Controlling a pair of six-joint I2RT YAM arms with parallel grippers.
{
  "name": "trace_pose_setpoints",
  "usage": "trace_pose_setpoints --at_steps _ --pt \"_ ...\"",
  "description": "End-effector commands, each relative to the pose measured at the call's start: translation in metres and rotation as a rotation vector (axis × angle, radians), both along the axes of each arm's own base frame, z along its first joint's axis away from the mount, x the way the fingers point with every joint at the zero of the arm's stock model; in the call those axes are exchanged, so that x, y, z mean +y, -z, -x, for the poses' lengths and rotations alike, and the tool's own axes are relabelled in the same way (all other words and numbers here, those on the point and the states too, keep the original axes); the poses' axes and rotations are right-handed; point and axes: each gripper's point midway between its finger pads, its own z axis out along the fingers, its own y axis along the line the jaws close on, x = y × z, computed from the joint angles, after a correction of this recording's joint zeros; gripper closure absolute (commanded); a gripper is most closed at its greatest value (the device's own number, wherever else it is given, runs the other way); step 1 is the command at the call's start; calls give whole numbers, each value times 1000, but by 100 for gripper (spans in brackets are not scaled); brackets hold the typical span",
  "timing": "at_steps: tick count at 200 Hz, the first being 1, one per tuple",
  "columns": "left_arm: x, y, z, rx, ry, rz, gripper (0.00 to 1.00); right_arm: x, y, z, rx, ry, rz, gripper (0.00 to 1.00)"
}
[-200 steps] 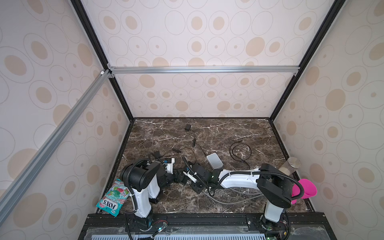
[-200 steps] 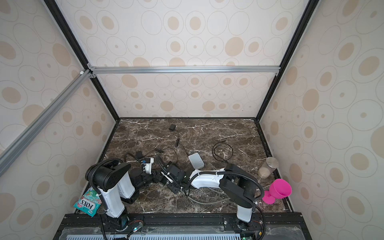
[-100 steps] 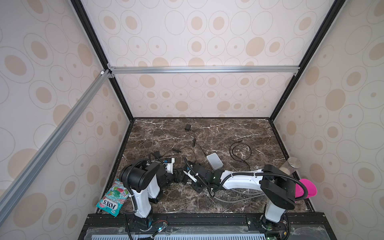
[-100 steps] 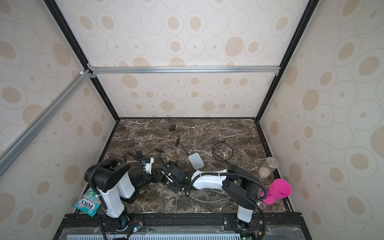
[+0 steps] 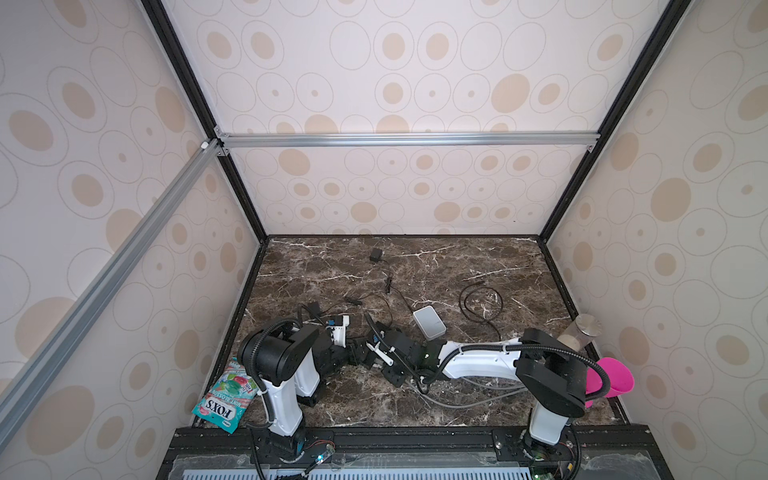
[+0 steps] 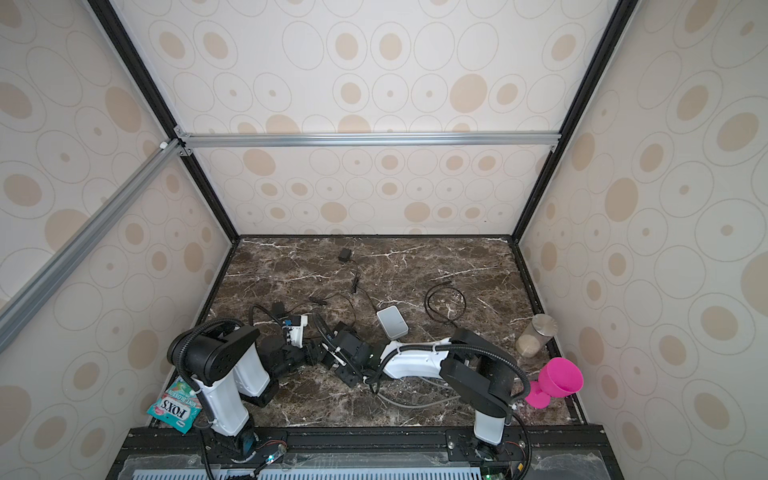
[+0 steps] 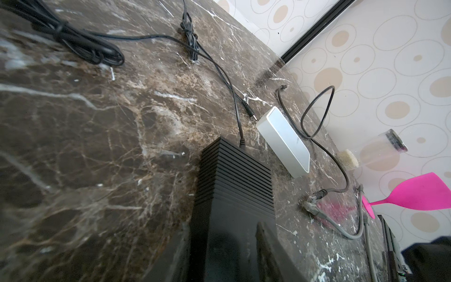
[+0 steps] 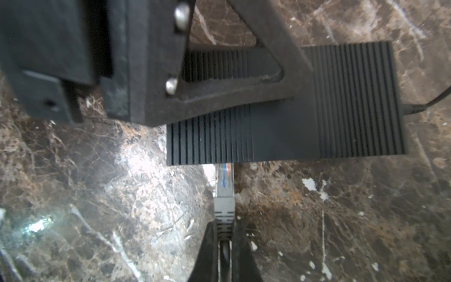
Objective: Insert the plug into the switch port
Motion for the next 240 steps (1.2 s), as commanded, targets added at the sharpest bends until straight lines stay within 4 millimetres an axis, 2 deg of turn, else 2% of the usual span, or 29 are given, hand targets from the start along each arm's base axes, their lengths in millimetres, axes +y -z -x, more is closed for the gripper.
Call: trace_pose_setpoints --at_steps 1,23,84,167,240 --pt "-1 45 40 227 72 -42 56 25 -18 -16 -58 14 -99 100" --pt "-2 45 40 231 73 -39 56 25 -18 -16 -60 12 -96 100" --pt "-2 44 40 229 74 -39 56 35 -34 -21 -82 -3 -117 100" --pt "-3 44 41 238 77 -29 60 47 -25 -28 -84 -6 -104 100" --pt "-8 44 44 239 92 -28 60 56 -42 -41 -150 -21 -100 100"
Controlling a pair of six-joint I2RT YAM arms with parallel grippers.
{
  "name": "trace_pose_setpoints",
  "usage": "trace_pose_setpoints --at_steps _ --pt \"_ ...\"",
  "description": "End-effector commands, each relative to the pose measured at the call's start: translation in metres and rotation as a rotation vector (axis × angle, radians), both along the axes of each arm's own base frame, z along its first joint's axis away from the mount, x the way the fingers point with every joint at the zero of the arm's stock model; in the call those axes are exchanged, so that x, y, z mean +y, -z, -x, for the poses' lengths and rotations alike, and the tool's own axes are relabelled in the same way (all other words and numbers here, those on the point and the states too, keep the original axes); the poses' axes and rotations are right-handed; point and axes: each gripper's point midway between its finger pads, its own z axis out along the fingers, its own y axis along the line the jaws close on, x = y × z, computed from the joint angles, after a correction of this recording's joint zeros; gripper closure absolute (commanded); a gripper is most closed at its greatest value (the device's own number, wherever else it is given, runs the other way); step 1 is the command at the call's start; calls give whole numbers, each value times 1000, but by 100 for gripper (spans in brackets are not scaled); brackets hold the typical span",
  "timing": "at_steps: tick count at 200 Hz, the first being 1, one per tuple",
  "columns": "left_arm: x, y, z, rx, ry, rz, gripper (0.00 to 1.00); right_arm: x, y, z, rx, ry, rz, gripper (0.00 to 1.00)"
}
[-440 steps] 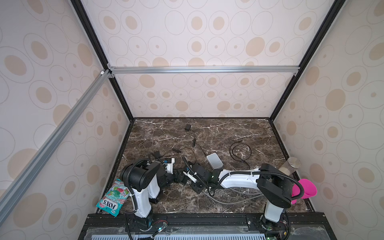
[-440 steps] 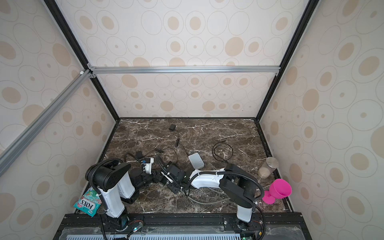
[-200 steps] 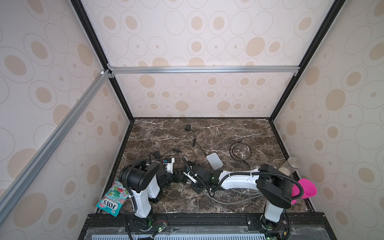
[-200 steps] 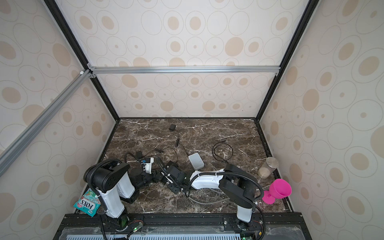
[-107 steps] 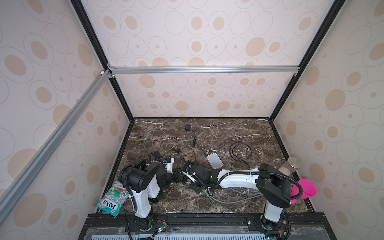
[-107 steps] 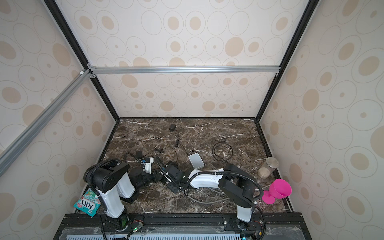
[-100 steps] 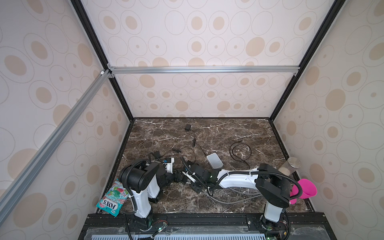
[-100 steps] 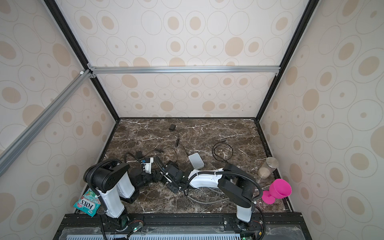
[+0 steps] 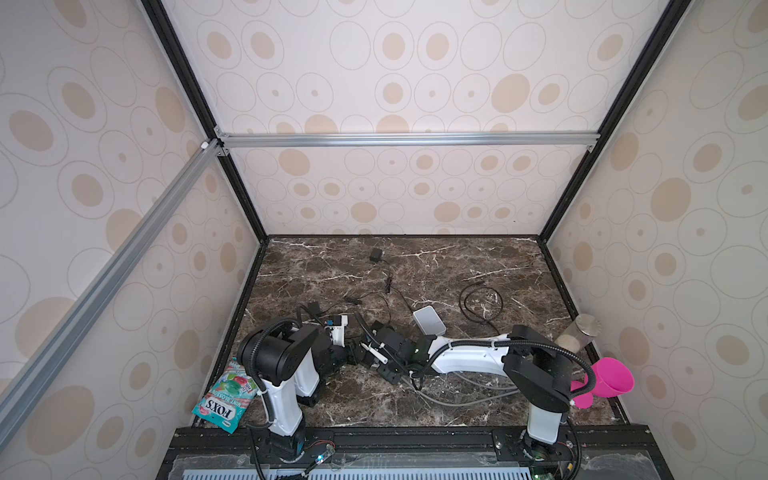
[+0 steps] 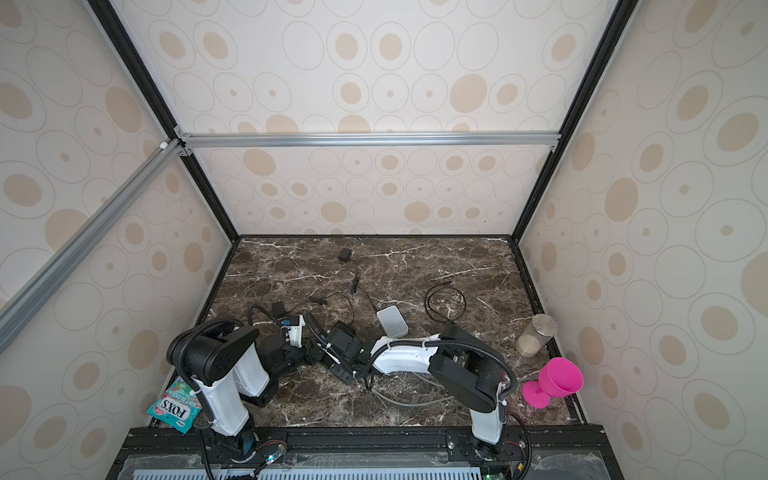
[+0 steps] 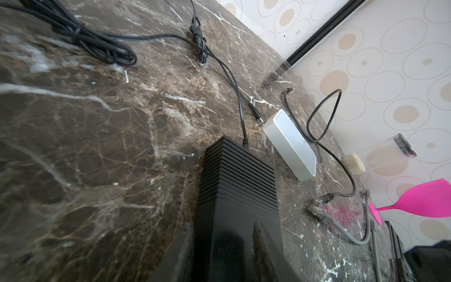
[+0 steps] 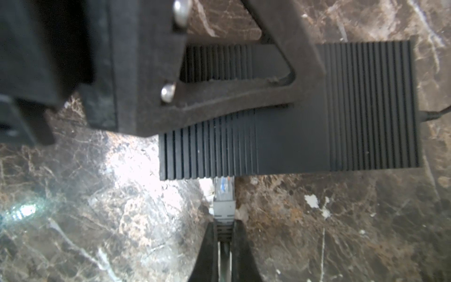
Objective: Insert the plug into the switch port
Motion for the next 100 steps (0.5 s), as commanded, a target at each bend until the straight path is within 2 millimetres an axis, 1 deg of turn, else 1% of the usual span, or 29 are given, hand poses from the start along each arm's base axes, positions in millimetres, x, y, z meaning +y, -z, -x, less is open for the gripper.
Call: trace_pose_setpoints --at_steps 1,77,100 --pt "-12 43 47 240 117 -18 60 47 -46 -33 -145 3 -184 100" --pt "-17 46 53 250 126 -17 60 67 -68 -46 -186 -10 -230 100" --pt "-19 46 54 248 132 -16 60 72 -71 -49 -188 -13 -237 100"
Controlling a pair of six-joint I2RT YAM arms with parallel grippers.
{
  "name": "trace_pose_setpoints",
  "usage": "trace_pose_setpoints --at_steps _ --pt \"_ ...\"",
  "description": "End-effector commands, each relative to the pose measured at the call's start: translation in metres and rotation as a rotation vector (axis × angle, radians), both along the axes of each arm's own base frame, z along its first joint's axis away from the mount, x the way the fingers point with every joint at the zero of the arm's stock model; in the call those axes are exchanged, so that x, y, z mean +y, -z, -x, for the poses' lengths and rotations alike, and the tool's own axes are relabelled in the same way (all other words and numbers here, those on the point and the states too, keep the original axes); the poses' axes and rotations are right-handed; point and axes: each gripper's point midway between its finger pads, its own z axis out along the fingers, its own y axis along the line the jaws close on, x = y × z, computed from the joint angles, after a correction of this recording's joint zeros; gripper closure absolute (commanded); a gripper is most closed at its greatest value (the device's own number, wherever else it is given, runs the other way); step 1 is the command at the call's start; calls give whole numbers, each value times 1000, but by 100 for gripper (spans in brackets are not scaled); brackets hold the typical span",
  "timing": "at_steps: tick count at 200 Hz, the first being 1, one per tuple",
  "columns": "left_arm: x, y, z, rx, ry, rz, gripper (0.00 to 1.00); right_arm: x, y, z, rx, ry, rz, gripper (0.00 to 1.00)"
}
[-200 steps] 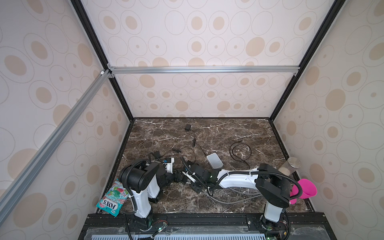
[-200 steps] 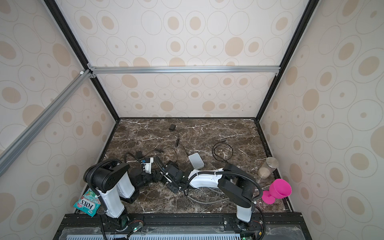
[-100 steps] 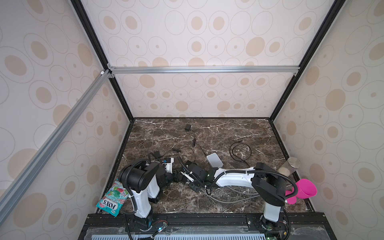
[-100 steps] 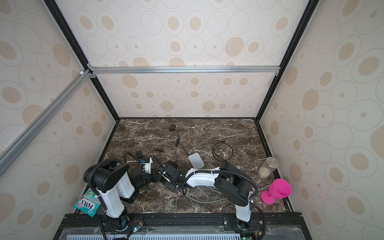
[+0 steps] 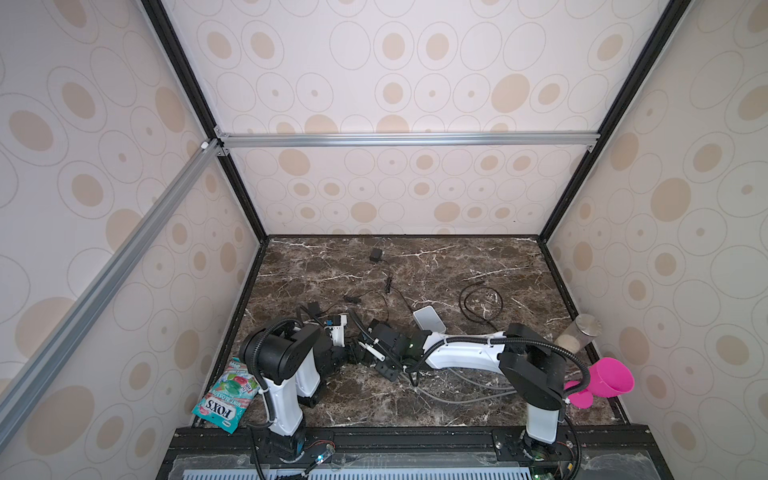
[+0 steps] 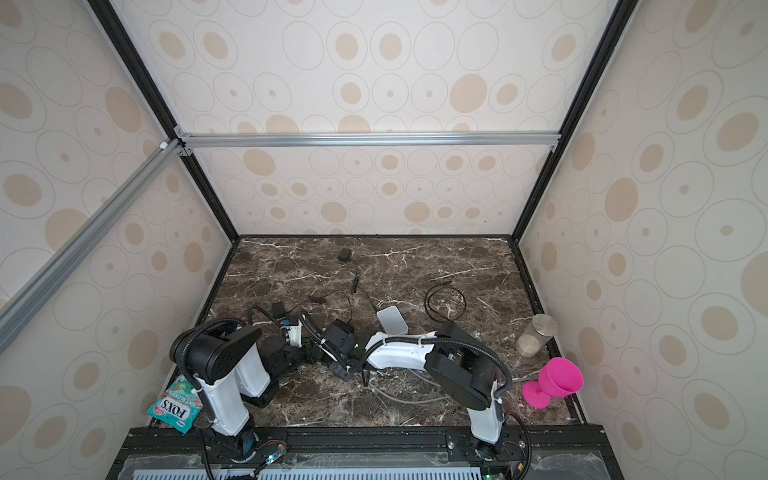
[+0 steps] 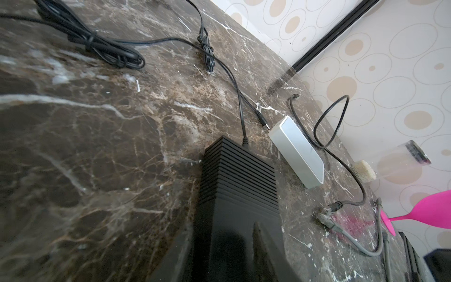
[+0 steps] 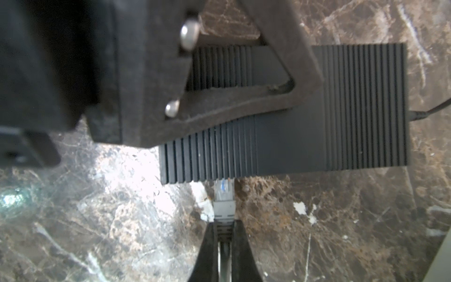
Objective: Insert the plug into the switch port
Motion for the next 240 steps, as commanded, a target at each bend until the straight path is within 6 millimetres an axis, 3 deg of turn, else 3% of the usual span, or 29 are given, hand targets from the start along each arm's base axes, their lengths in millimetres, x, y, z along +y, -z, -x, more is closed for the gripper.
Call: trace_pose_setpoints --at_steps 1,102,240 --pt "-22 46 59 271 173 4 60 69 -68 -41 -175 1 -297 100" --pt "-39 38 71 245 275 37 63 77 -74 -51 -193 -1 -337 100" --pt "-61 44 82 261 376 -4 64 102 -104 -62 -221 -81 -463 100"
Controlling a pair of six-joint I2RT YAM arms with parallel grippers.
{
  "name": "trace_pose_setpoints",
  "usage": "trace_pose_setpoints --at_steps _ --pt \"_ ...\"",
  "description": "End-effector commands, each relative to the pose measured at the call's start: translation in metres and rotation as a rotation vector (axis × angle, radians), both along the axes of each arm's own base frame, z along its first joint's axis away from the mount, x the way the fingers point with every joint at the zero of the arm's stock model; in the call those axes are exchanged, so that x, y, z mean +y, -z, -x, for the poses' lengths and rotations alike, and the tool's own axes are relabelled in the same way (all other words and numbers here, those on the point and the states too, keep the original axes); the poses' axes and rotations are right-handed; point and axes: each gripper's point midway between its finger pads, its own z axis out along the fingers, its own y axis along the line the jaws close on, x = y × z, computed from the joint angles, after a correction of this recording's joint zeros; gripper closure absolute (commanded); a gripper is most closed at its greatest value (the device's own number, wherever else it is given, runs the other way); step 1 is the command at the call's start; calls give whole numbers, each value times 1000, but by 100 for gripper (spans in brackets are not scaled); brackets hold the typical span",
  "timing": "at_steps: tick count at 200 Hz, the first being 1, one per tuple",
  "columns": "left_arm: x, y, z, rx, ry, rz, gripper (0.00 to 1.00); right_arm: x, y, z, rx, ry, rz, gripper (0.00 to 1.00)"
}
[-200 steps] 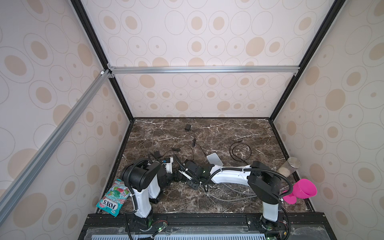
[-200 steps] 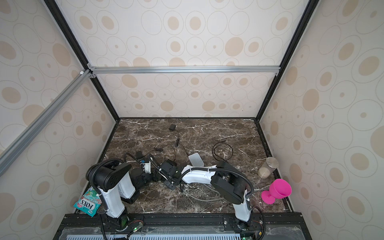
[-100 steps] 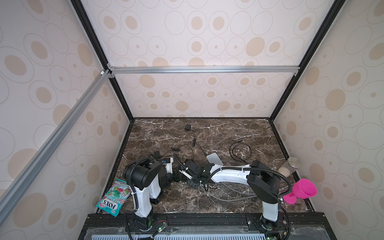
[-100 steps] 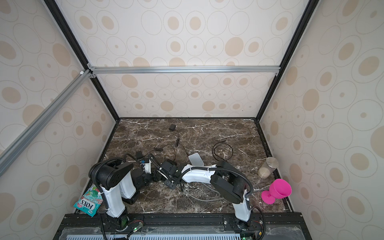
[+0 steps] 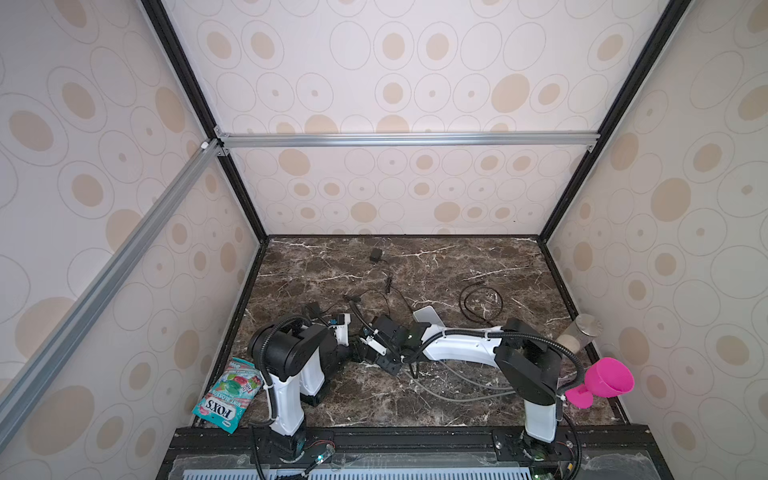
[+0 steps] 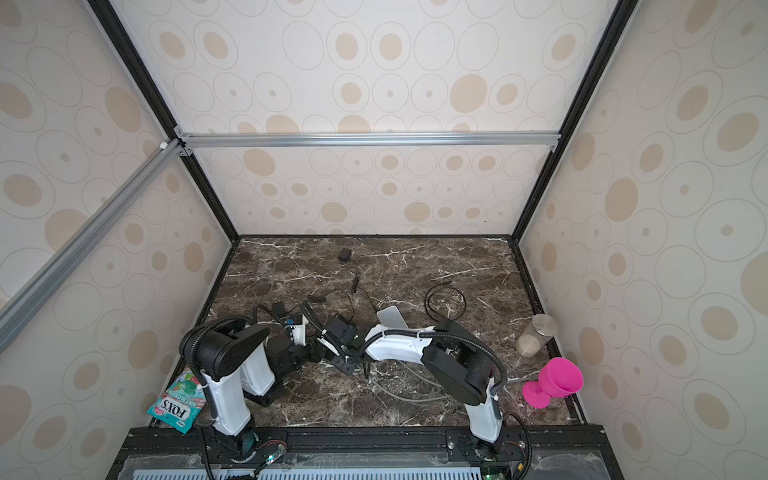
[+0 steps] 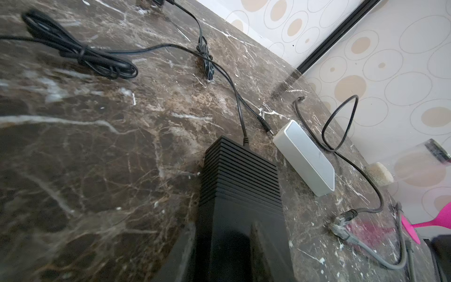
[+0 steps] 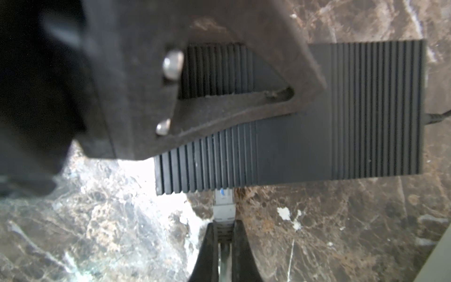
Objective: Insert the plug into the switch port
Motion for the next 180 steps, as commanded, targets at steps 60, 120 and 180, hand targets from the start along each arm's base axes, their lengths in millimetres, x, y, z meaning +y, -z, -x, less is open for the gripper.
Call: trace_pose_setpoints --at_steps 60,120,180 --pt "-62 44 92 314 409 8 64 115 -122 -58 -265 -58 -516 100" --pt "-69 42 95 303 430 -17 64 126 -122 -61 -257 -69 -524 100" --pt "-79 43 99 310 463 -10 64 135 -123 -67 -243 -57 -548 100"
